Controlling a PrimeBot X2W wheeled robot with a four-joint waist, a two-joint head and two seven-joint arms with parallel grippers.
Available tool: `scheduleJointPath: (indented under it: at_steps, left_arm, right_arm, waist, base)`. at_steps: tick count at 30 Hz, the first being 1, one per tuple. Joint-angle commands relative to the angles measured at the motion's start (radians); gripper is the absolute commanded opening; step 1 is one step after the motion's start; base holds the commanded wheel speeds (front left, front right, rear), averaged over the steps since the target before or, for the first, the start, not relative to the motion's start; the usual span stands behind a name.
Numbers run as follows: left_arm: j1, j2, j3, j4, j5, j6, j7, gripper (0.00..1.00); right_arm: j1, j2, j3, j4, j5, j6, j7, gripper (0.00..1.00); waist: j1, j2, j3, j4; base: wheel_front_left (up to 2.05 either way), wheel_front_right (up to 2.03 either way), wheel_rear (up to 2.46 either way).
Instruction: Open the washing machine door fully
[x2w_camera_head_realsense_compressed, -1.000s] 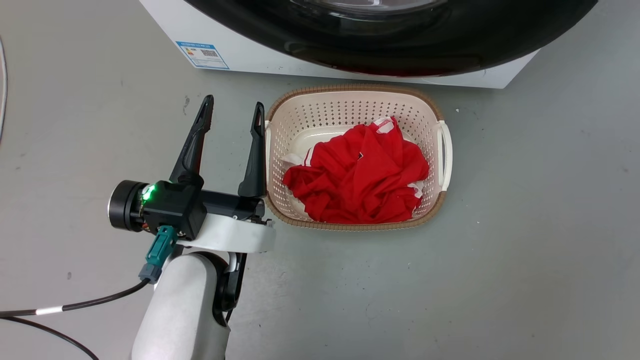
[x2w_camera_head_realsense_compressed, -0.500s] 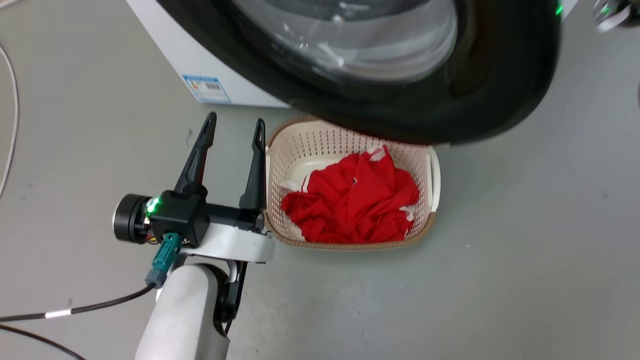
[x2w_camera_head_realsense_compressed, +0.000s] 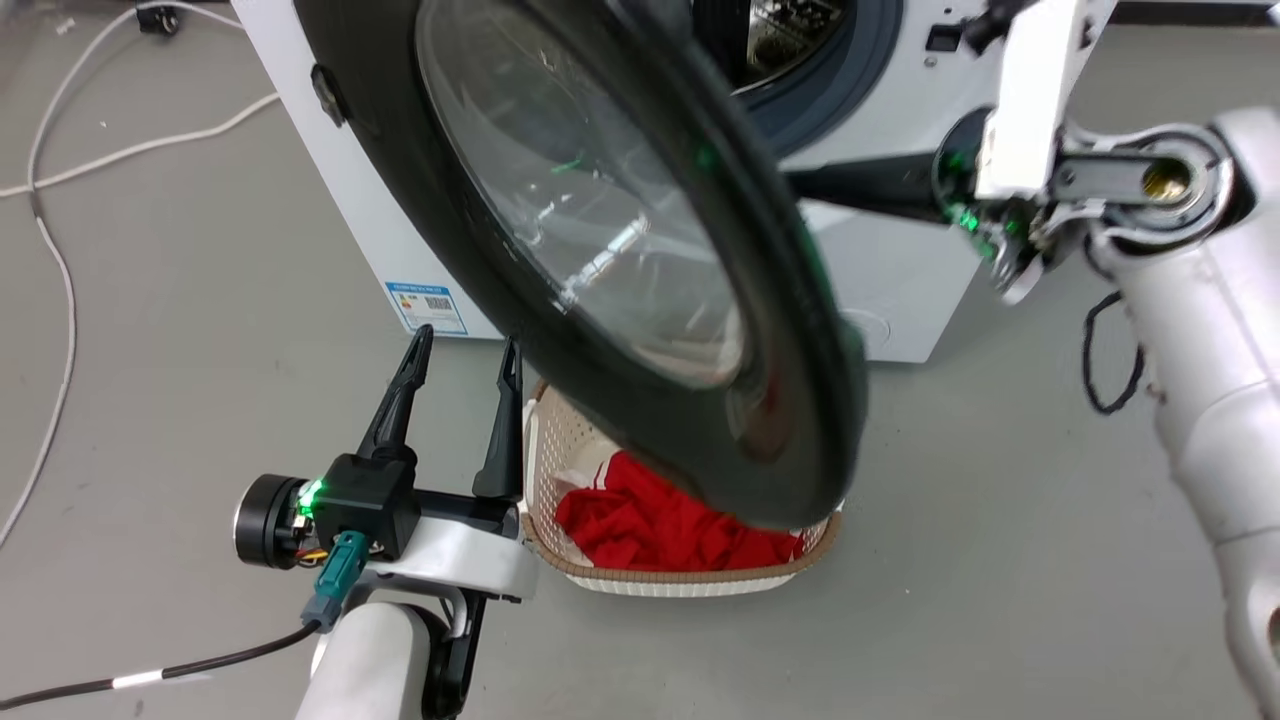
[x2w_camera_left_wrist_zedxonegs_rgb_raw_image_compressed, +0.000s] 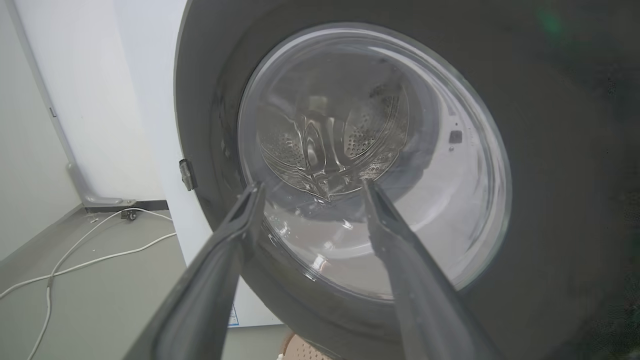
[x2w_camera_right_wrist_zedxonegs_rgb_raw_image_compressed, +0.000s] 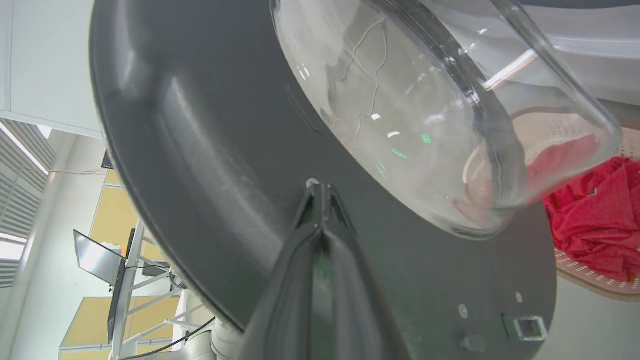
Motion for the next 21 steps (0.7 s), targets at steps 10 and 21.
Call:
scheduleJointPath:
  at_steps: [10, 21]
  left_arm:
    - [0.04, -0.001, -0.007, 0.004, -0.002, -0.004, -0.002, 1.0]
    - [0.059, -0.001, -0.007, 0.011, -0.009, 0.0, -0.002, 1.0]
  right_arm:
    - [0.153, 0.064, 0.038, -0.142, 0.037, 0.0, 0.053, 0.0]
    - [0.276, 0.068, 0.009, -0.245, 0.033, 0.0, -0.024, 0.0]
  waist:
    - [0.0001, 0.0, -0.057, 0.01]
    - [0.0001, 0.0, -0.077, 0.005]
  base:
    - [0.0, 0.0, 0.0]
    - [0.0, 0.0, 0.0]
